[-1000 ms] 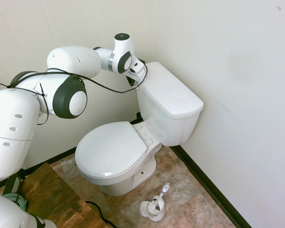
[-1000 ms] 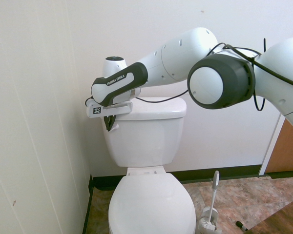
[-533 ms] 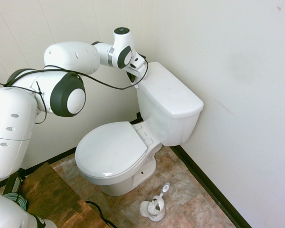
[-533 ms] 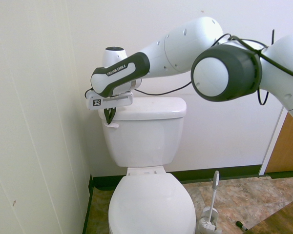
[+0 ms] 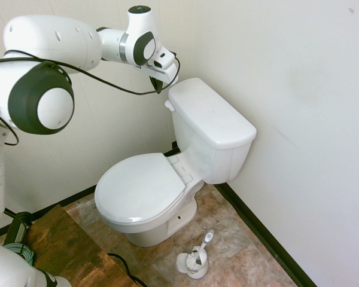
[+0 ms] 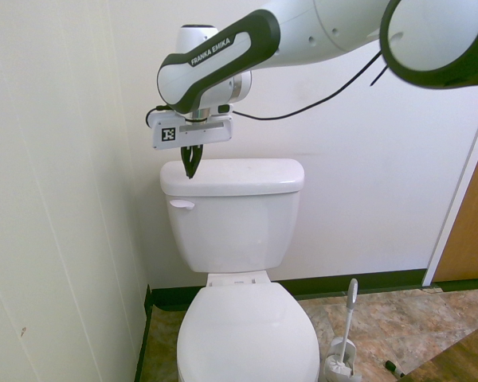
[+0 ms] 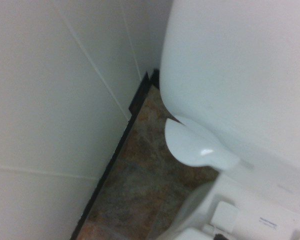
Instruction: Flush the toilet
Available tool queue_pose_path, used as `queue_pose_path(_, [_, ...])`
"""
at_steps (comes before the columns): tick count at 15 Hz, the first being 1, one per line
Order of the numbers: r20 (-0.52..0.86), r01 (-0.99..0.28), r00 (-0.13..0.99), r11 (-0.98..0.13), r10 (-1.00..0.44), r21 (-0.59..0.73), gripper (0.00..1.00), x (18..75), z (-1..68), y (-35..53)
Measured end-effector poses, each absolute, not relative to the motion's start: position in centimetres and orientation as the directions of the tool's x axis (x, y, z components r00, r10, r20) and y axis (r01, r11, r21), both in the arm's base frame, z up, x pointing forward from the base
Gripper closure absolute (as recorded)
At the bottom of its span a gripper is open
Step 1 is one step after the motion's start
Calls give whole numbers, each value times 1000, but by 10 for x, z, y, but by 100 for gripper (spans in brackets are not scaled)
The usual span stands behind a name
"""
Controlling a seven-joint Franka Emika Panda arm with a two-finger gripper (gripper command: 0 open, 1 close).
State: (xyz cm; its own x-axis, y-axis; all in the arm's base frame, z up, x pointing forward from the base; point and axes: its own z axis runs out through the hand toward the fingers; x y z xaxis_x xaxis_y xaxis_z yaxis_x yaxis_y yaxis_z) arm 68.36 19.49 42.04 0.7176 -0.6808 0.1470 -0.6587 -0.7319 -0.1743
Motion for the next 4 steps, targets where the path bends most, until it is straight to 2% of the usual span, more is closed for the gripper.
queue_pose_path(4, [140, -682, 701, -714, -700, -156, 100, 644, 423, 169])
